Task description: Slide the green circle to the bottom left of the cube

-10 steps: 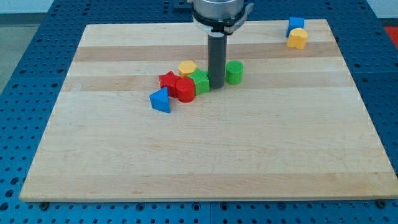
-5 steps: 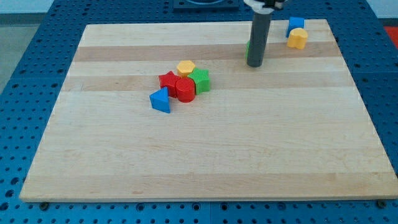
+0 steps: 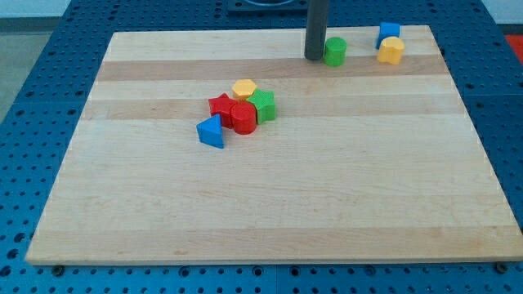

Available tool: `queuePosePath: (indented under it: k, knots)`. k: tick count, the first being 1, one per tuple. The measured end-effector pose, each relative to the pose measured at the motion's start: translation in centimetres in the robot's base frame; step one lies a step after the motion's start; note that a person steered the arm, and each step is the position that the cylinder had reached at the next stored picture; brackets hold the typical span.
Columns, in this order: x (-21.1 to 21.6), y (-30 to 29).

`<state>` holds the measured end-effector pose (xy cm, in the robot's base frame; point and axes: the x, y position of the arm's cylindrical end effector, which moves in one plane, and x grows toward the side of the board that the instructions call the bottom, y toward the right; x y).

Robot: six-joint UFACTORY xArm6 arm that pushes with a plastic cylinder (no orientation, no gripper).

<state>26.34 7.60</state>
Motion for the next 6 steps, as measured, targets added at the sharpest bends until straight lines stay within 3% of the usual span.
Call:
queuePosePath:
  k: [3,4,6]
  knots:
    - [1.1,4.1]
    - [3.1,4.1]
    - [1.6,7.5]
